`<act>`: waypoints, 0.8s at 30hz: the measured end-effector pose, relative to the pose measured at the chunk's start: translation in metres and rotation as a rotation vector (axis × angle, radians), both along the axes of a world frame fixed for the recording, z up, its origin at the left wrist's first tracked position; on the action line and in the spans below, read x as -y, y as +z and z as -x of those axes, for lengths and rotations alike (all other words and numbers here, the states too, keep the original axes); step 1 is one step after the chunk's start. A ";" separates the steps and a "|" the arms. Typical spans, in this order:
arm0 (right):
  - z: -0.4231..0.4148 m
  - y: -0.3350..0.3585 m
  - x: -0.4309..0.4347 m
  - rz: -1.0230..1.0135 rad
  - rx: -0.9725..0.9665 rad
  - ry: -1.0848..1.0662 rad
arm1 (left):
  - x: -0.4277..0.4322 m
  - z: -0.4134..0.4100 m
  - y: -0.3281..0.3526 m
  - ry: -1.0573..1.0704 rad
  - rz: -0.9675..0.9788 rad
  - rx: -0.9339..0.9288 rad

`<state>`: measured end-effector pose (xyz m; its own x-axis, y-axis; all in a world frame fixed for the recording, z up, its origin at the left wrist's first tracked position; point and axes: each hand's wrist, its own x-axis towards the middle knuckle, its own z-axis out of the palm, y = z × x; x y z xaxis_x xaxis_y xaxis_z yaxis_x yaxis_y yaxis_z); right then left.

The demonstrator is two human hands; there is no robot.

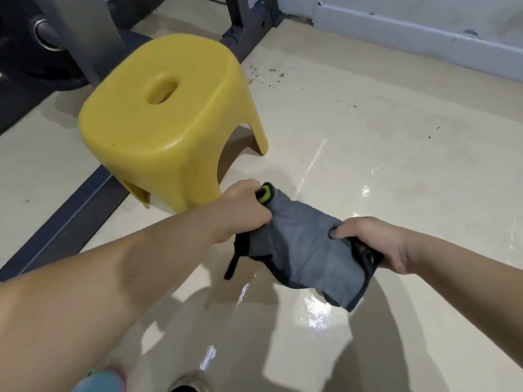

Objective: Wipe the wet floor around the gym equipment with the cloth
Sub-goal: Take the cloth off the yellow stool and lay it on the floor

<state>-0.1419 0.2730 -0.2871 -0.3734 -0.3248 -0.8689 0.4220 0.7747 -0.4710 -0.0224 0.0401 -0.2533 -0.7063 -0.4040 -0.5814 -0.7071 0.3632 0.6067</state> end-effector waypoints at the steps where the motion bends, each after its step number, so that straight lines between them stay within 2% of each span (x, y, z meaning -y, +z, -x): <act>1: 0.004 -0.001 -0.005 -0.019 0.021 0.012 | 0.001 0.010 -0.002 -0.039 0.050 0.013; 7: 0.019 -0.023 -0.025 -0.140 -0.114 -0.135 | -0.011 0.061 -0.012 -0.346 0.244 0.074; 10: 0.027 -0.022 -0.031 0.004 0.082 -0.357 | -0.017 0.091 -0.004 -0.414 0.373 0.080; 12: 0.033 -0.022 -0.042 0.097 0.159 -0.439 | -0.021 0.111 0.004 -0.358 0.477 -0.049; 14: 0.036 -0.025 -0.051 0.091 0.086 -0.389 | -0.025 0.123 0.008 -0.258 0.549 -0.205; 15: 0.036 -0.026 -0.057 0.045 0.009 -0.357 | -0.030 0.125 0.010 -0.239 0.568 -0.217; 19: 0.038 -0.027 -0.081 -0.009 -0.225 -0.247 | -0.061 0.108 0.017 -0.391 0.552 -0.069; 24: 0.049 0.002 -0.103 0.165 -0.245 -0.061 | -0.101 0.080 0.058 -0.614 0.513 0.188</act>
